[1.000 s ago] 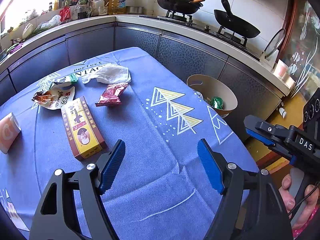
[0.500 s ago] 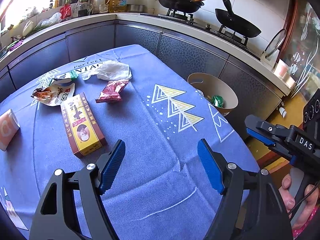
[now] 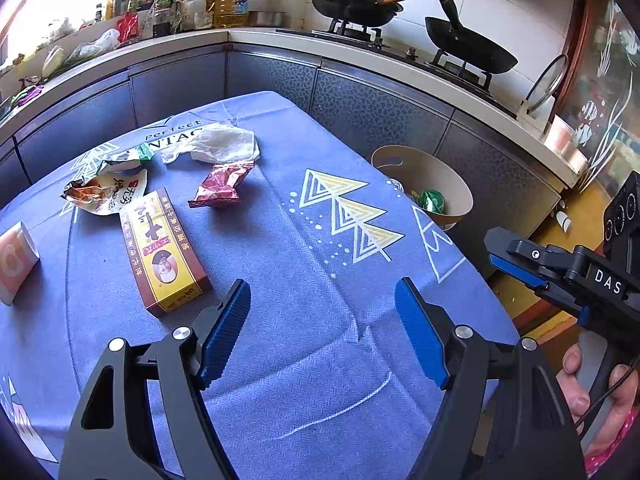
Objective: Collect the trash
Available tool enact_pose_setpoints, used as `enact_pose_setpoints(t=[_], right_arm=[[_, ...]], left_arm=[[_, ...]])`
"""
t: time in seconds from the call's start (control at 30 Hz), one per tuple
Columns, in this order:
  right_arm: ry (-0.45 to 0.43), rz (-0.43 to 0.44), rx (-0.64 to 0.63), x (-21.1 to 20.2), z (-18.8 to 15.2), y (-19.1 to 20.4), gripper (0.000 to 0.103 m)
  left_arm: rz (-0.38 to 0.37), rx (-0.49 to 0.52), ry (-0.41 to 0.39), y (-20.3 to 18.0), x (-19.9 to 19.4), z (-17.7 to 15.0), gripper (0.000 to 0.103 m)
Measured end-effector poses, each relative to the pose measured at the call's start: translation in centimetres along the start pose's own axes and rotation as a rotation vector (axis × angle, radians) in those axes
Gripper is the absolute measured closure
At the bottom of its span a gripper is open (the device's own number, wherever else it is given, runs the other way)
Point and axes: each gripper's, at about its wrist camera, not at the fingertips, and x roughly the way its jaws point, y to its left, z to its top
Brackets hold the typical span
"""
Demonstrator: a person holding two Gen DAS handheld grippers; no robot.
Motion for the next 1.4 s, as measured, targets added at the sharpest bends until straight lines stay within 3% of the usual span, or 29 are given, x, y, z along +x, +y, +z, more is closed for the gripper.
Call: enact_pose_setpoints(t=[1.4], right_arm=[[-0.023,-0.013,-0.064,0.3,0.9,2.2,0.047]], left_arm=[[0.031,-0.009,-0.033,1.8,-1.3,0.3,0.029]])
